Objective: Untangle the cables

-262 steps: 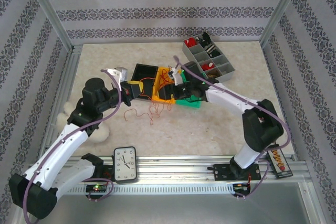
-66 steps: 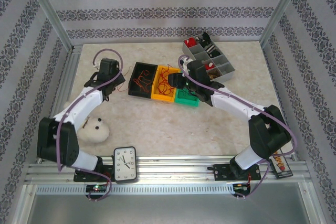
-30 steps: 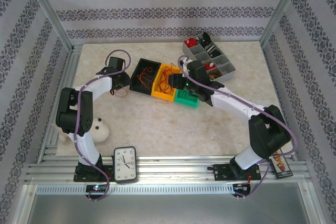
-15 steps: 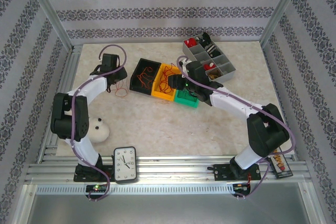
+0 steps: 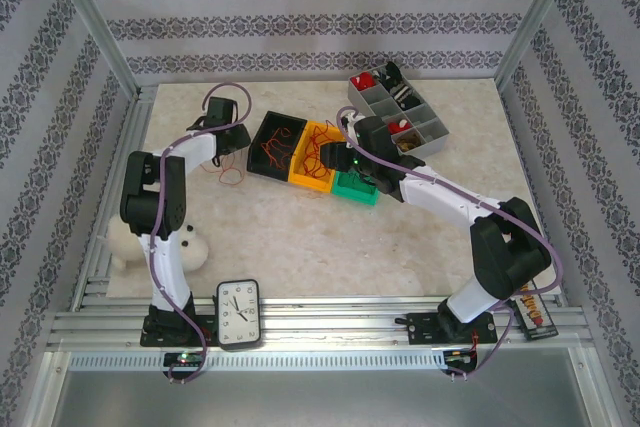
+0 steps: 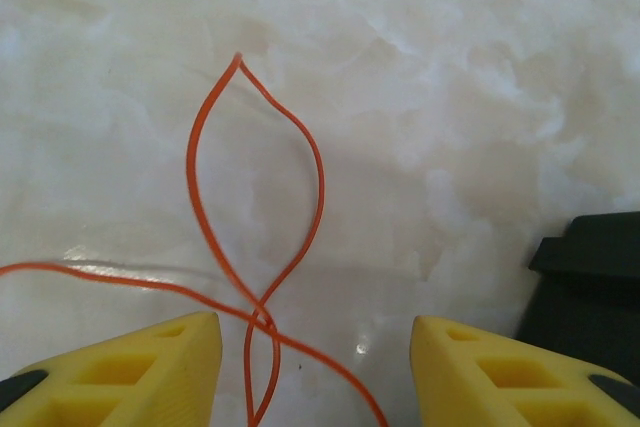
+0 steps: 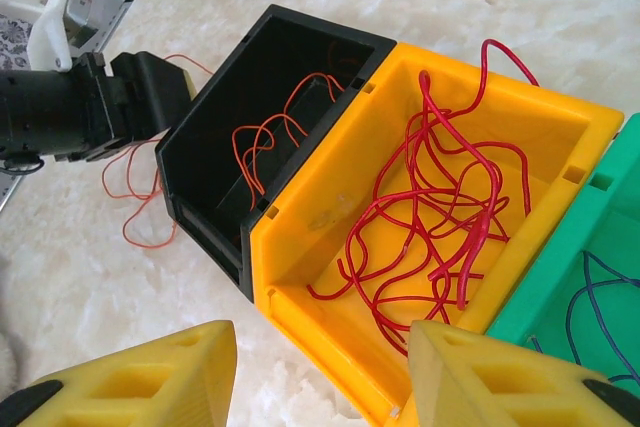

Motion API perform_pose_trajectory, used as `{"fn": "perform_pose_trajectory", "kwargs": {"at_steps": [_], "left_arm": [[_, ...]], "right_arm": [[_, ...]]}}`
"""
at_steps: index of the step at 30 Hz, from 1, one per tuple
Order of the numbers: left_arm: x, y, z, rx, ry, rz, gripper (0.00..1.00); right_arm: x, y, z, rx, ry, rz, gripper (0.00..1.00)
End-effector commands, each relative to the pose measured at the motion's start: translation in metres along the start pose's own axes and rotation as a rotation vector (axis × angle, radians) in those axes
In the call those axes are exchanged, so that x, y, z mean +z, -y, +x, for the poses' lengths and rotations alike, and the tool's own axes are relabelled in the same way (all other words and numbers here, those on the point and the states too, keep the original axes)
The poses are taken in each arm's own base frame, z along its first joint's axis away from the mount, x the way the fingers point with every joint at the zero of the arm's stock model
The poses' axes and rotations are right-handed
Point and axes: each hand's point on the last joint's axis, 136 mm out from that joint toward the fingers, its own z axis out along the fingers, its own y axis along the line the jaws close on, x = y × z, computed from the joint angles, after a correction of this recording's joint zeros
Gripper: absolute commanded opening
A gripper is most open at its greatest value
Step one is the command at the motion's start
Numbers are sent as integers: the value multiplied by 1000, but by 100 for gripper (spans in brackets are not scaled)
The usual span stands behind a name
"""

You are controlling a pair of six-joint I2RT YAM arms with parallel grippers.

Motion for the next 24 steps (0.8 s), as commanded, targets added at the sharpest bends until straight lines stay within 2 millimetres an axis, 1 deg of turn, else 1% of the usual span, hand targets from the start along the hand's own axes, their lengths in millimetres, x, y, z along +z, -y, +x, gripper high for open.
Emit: {"fn": "perform_pose_trajectory", "kwargs": {"at_steps": [1, 4, 5, 7, 8, 9, 11, 12, 14, 17, 19, 21, 24], "left_arm": [[9, -7, 2, 3, -36, -29, 52], [16, -10, 8, -10, -57, -38, 48], [17, -11, 9, -14, -60, -42, 44], [18, -13, 10, -16, -57, -51, 33], [16, -14, 7, -14, -49, -58, 24], [13, -14, 5, -13, -39, -63, 18], [4, -13, -7, -6, 0, -64, 2], [-3, -12, -13, -4, 22, -67, 0], [-20, -10, -28, 11, 71, -72, 0], [-54, -7, -50, 28, 142, -73, 0], [-77, -5, -61, 33, 179, -67, 0], [-101, 2, -70, 37, 214, -35, 0], [-135, 21, -81, 37, 270, 69, 0]], "right_arm": [[1, -1, -3, -5, -5, -7, 50], [1, -2, -4, -4, -5, -13, 50], [1, -3, -4, -6, -4, -13, 50], [0, -3, -5, -7, -1, -12, 50], [0, -3, -5, -7, 0, -13, 50], [-1, -4, -6, -8, 2, -15, 50], [-2, -5, -7, -11, 4, -18, 50], [-2, -5, -7, -12, 5, -17, 50], [-4, -5, -9, -12, 10, -17, 50], [-6, -5, -10, -12, 17, -16, 50], [-7, -5, -9, -9, 18, -17, 50], [-7, -5, -8, -6, 18, -19, 50], [-7, -4, -7, 2, 20, -19, 50]]}}
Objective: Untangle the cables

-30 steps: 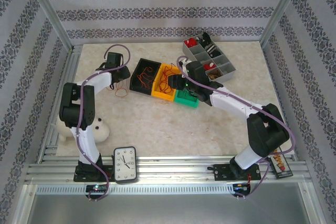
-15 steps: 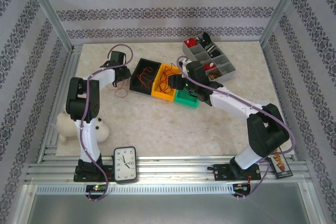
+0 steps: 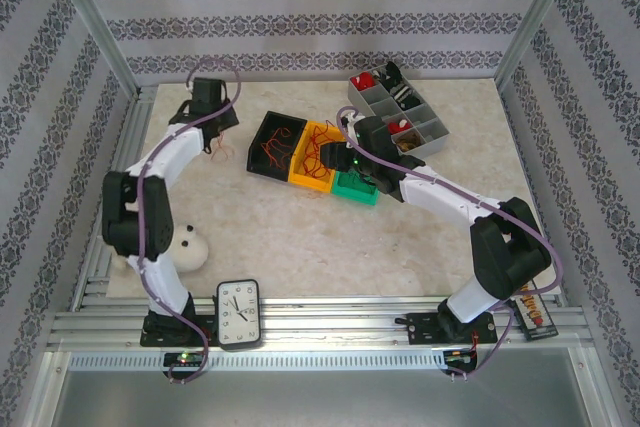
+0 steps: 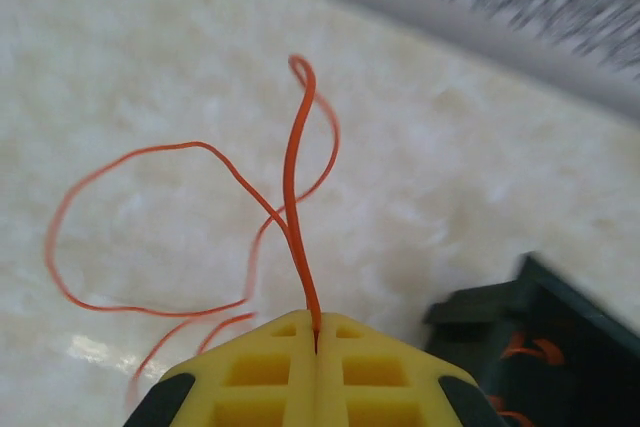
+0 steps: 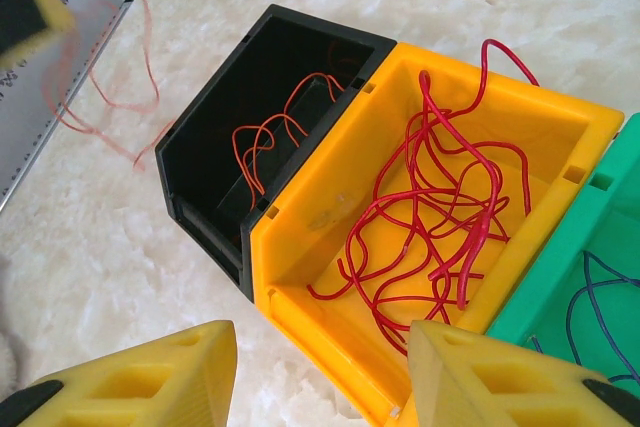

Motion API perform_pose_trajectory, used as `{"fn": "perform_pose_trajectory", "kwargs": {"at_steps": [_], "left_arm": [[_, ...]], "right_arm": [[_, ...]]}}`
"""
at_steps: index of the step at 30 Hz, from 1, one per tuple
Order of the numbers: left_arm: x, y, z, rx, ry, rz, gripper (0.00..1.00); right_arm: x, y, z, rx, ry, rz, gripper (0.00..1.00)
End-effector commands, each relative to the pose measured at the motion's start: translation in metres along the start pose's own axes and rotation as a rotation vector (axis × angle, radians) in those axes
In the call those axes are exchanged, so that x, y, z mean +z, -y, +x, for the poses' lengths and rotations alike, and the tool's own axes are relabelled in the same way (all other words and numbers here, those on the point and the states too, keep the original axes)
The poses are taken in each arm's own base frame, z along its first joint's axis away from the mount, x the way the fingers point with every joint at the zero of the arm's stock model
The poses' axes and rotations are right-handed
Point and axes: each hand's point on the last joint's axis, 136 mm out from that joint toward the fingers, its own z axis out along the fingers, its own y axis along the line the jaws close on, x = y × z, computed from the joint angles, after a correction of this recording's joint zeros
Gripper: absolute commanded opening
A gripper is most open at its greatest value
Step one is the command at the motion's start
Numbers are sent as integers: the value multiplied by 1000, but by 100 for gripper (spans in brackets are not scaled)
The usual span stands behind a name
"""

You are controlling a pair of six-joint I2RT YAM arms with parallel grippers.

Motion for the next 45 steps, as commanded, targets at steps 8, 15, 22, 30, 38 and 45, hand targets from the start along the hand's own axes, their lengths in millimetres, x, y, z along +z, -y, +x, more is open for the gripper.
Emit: {"fn": "perform_pose_trajectory", "kwargs": {"at_steps": [8, 15, 22, 30, 38, 45], "left_arm": [[-95, 83, -64, 7, 235, 425, 0], [-91, 136, -50, 35, 231, 576, 0], [-46, 155, -3, 56, 138, 558, 0], [8, 152, 74, 117, -14, 489, 0], [28, 155, 125, 79, -214, 517, 0], [7, 141, 112, 93, -183, 456, 27]], "right_arm": [[-8, -1, -3, 10, 19, -13, 50], [-11, 3, -1, 14, 24, 1, 50], [-19, 9, 0, 18, 32, 18, 50], [-26, 17, 2, 25, 39, 33, 50], [-25, 19, 2, 32, 36, 35, 50], [-27, 19, 2, 33, 42, 36, 50]]}}
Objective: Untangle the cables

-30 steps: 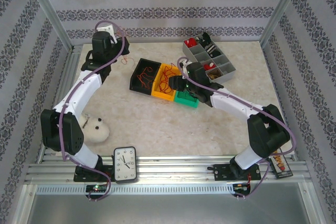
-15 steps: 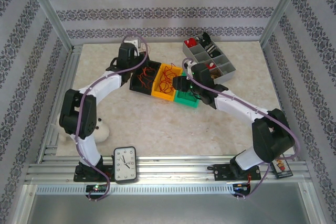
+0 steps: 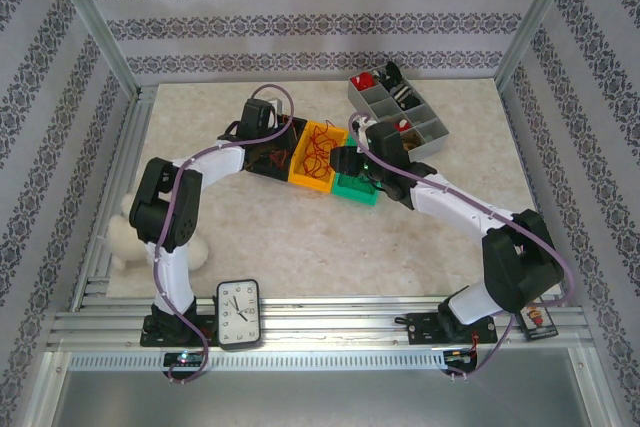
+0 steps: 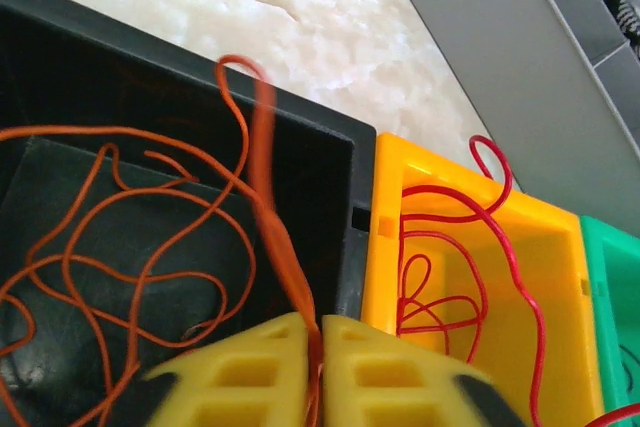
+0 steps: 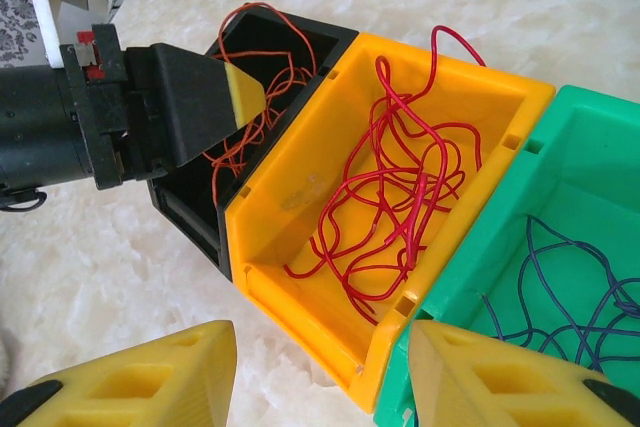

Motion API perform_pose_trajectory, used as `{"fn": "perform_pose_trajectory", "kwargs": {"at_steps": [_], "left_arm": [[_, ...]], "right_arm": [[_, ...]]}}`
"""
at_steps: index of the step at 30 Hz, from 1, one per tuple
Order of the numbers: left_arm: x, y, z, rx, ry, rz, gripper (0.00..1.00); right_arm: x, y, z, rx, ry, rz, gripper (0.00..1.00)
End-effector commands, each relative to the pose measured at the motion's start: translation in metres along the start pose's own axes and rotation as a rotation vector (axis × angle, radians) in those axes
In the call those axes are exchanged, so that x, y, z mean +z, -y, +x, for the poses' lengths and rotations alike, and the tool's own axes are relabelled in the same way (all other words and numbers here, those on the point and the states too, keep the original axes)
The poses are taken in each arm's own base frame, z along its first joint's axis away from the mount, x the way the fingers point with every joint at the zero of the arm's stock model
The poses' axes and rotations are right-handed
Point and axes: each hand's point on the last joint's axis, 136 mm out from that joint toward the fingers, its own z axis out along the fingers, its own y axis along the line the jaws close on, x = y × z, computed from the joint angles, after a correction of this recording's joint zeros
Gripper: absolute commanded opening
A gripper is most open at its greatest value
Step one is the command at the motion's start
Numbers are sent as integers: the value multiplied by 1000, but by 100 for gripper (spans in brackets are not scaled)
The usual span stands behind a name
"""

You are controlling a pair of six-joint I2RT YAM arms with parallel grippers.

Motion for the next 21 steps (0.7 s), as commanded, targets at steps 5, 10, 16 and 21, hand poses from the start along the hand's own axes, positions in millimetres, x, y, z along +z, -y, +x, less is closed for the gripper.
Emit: {"fn": "perform_pose_trajectory", "kwargs": {"at_steps": [5, 10, 16, 21], "left_arm": [[-65, 17, -50, 27, 202, -50, 60], [-113, 14, -83, 15, 388, -121, 68], [-165, -56, -61, 30, 439, -434, 94], [-222, -140, -7, 60, 381, -781, 100]], "right_arm": [[-7, 6, -6, 18, 28, 18, 50], [-12, 11, -12, 15, 51, 49, 50], [-50, 66, -23, 20, 139, 254, 51], [-109, 143, -22, -19, 255, 560, 64]]}}
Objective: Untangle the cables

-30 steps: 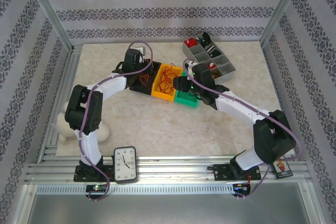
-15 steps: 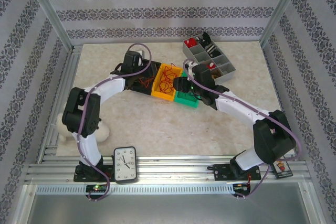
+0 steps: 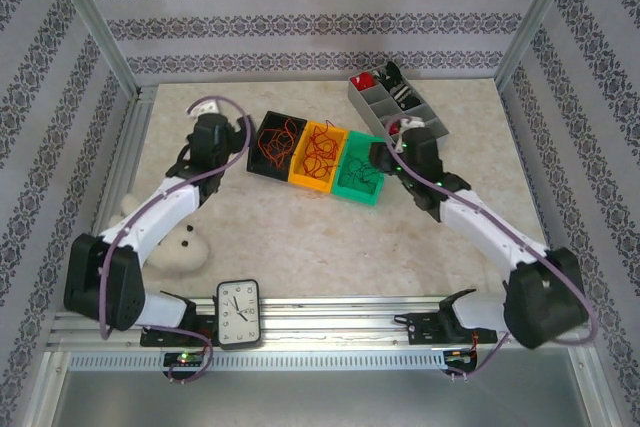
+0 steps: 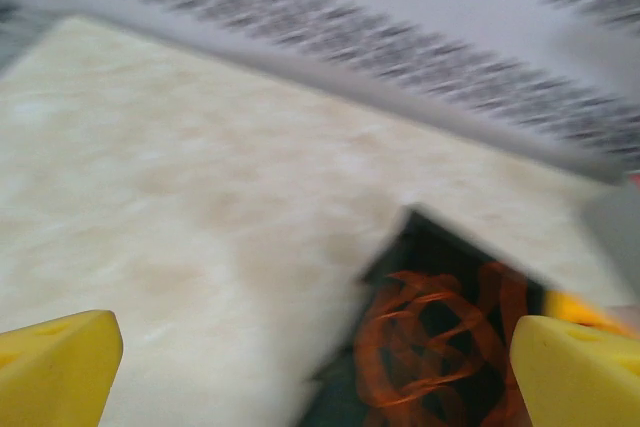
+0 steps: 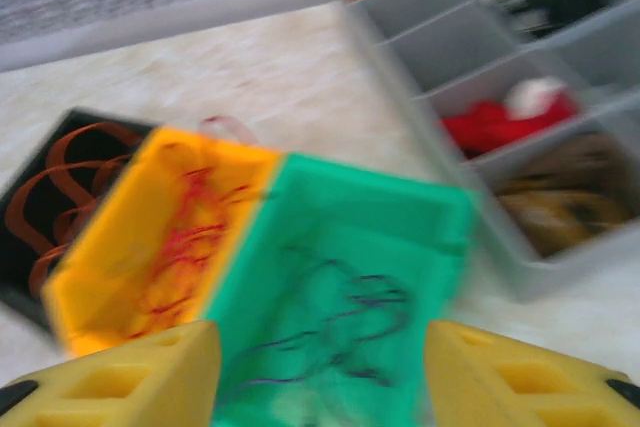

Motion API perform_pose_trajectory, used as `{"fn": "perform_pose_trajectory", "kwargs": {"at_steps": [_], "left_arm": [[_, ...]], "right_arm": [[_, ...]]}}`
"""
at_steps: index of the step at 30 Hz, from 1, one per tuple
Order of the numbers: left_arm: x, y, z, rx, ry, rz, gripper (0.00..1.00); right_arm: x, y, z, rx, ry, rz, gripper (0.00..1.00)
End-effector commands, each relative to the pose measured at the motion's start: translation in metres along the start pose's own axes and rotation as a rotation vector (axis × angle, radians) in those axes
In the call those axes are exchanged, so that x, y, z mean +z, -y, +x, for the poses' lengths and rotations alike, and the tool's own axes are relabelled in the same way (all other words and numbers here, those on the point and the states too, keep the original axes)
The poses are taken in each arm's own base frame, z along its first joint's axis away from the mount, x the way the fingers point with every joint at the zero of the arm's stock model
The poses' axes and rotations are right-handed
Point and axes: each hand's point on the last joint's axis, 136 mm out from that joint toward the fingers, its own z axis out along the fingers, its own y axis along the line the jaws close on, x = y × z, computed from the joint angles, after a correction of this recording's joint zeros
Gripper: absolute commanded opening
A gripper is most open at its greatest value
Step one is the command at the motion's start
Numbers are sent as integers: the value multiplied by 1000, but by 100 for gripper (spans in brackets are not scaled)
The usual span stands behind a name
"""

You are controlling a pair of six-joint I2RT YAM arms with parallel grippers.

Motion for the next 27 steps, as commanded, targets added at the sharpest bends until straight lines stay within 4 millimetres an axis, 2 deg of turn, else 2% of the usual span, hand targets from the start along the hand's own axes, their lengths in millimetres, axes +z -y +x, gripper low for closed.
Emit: {"fn": "perform_pose_trajectory", "kwargs": {"at_steps": [1, 2, 3, 5, 7, 10, 14, 16, 18, 19, 21, 22, 24, 26, 27], "left_arm": [[-20, -87, 28, 149, -34, -319, 100], [-25, -102, 37, 193, -40, -360, 100], [-29, -116, 47, 233, -48, -398, 100], [-33, -133, 63, 284, -49, -445, 100], [-34, -144, 74, 308, -37, -471, 100], [-18, -138, 85, 349, 3, -410, 100], [5, -123, 92, 377, -37, -336, 100], [16, -105, 86, 381, 5, -245, 100], [22, -91, 80, 369, 66, -172, 100], [25, -88, 79, 359, 85, -154, 100], [31, -81, 79, 377, 81, -125, 100], [35, -79, 80, 385, 67, -117, 100], [37, -74, 80, 404, 65, -88, 100], [36, -70, 82, 412, 89, -51, 100], [35, -72, 80, 398, 150, -42, 100]], "right_arm": [[-17, 66, 1, -102, 91, 249, 69], [-19, 77, 5, -159, 116, 288, 87], [-18, 88, 12, -208, 121, 320, 98], [-14, 105, 28, -283, 77, 370, 98], [-9, 126, 42, -266, 33, 439, 98], [2, 136, 51, -257, 100, 439, 98], [4, 127, 31, -277, 249, 382, 98], [14, 121, 27, -290, 252, 318, 98], [31, 110, 35, -352, 208, 238, 98], [35, 112, 30, -340, 256, 231, 98], [34, 144, 32, -203, 217, 272, 98], [35, 147, 35, -160, 254, 200, 98], [34, 133, 33, -193, 302, 98, 98], [40, 130, 40, -211, 218, 90, 98], [40, 130, 39, -214, 244, 100, 98]]}}
